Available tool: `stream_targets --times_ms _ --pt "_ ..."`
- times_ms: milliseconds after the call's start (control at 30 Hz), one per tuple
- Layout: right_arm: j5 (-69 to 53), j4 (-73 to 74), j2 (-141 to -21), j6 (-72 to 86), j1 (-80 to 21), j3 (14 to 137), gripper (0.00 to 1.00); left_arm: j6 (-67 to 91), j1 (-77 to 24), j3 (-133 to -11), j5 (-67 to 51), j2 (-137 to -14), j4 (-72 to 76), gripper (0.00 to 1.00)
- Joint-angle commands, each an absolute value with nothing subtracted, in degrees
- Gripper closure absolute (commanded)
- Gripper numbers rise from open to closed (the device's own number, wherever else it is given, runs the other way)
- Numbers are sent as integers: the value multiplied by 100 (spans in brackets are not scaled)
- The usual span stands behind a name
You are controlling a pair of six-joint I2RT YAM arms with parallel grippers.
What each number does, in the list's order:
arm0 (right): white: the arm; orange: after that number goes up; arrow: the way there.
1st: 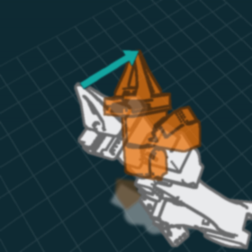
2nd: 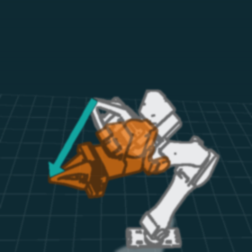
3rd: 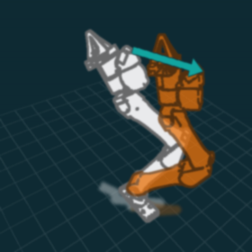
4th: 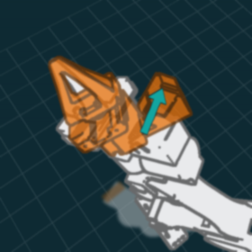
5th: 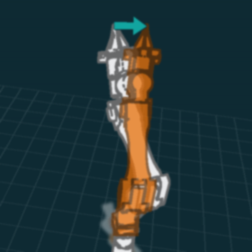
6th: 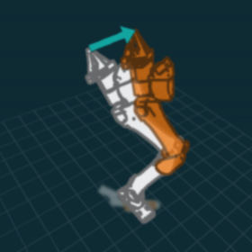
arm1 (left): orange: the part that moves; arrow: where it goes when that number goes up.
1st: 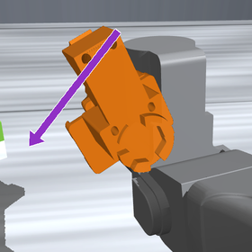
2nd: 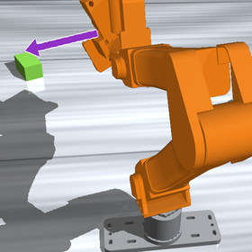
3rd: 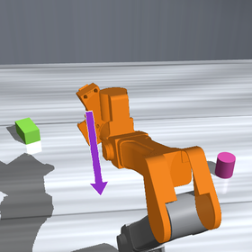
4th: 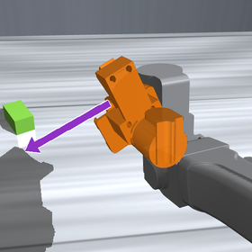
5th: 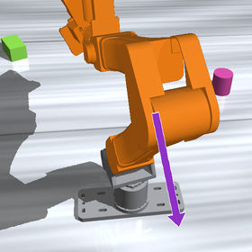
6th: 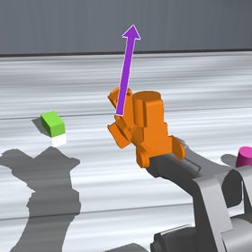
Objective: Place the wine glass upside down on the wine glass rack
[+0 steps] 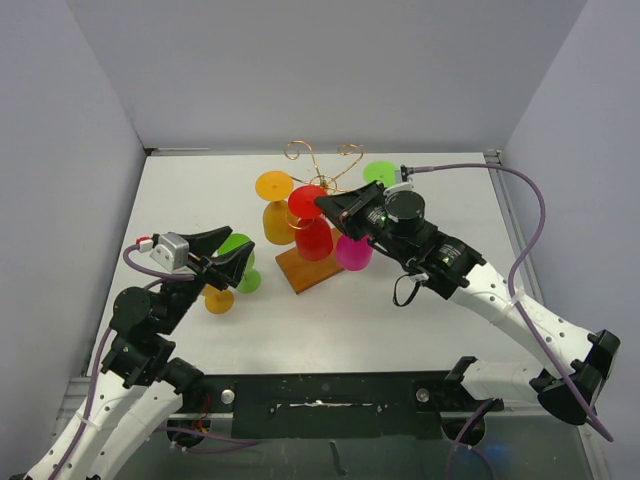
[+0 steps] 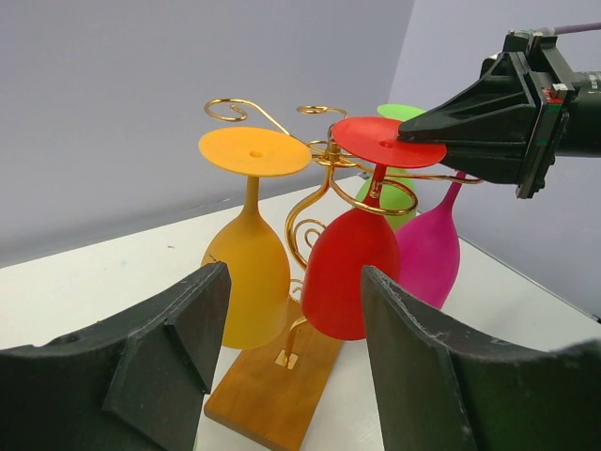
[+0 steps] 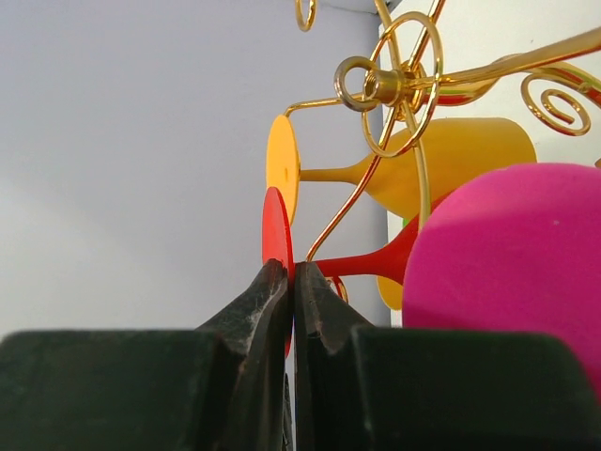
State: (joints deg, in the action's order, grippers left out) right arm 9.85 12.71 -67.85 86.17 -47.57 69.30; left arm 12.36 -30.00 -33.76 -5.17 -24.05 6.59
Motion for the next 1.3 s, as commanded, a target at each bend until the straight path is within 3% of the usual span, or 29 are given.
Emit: stream_targets --times_ms 0,533,1267 --pt "635 761 -6835 8518 -4772 7255 100 1143 -2987 -3468 -440 -2356 800 43" --pt "-151 374 -7223 8223 -4772 7427 98 1125 -2988 -3466 -334 -2309 748 43" --pt "-73 1067 -6956 7997 -4860 7389 95 1324 -2988 -3375 650 -2440 817 43"
